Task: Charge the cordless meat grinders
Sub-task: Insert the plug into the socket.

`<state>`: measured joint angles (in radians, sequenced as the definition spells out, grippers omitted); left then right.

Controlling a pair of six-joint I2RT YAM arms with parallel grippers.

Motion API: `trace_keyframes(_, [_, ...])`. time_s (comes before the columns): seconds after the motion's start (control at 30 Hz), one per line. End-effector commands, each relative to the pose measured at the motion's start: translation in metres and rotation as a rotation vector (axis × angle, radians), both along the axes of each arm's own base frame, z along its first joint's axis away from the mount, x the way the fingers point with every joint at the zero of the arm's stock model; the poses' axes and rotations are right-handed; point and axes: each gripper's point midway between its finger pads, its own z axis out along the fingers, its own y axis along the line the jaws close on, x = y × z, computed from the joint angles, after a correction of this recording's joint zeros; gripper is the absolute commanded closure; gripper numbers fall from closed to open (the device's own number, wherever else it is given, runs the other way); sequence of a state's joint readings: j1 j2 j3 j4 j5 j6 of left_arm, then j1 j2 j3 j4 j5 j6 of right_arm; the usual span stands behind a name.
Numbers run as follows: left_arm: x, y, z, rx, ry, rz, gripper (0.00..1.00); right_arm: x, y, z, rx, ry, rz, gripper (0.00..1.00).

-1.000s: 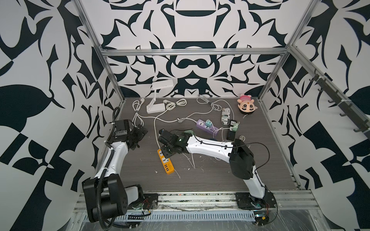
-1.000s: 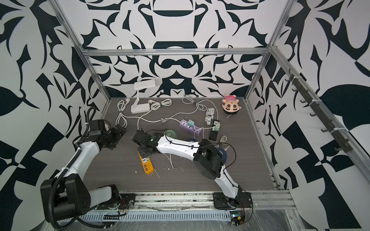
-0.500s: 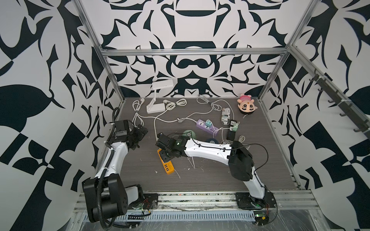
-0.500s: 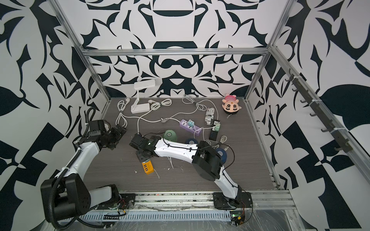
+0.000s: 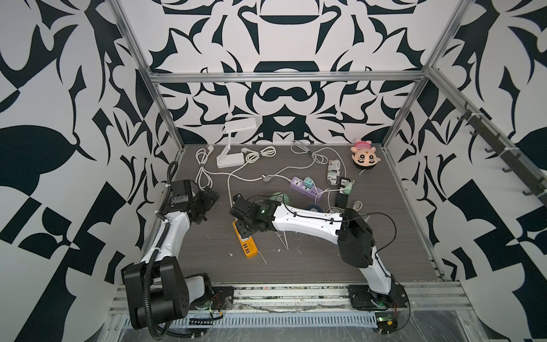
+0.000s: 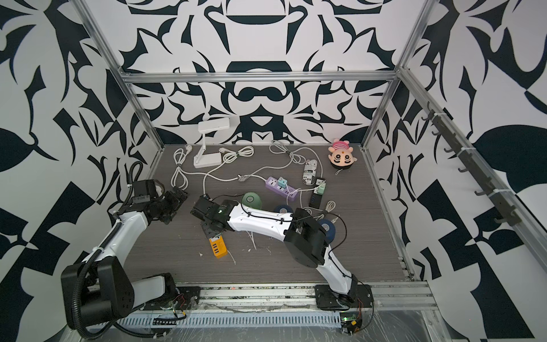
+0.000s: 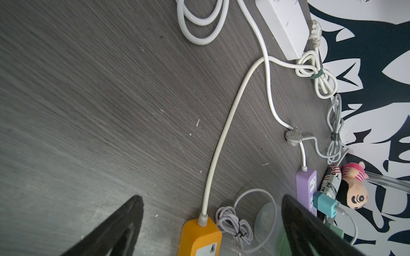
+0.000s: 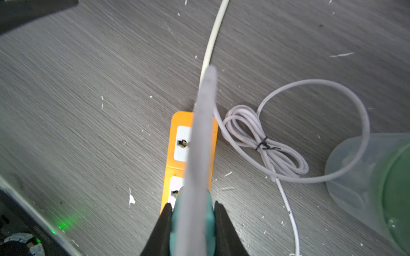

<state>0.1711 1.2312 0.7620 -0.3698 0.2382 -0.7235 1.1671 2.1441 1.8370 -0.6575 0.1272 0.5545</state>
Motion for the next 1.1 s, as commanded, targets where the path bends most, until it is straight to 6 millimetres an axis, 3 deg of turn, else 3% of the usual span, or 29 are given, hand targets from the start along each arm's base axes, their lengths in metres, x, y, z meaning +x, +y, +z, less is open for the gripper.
trace_keyframes(0.0, [-0.001, -0.001, 0.001, -0.001, -0.011, -0.014, 0.01, 0.006, 0.006, 0.011, 0.014, -0.022, -0.015, 1.00])
trace_keyframes(1.07, [-0.005, -0.002, -0.004, -0.009, -0.001, -0.011, 0.01, 0.002, -0.013, 0.001, -0.028, -0.007, -0.040, 1.00])
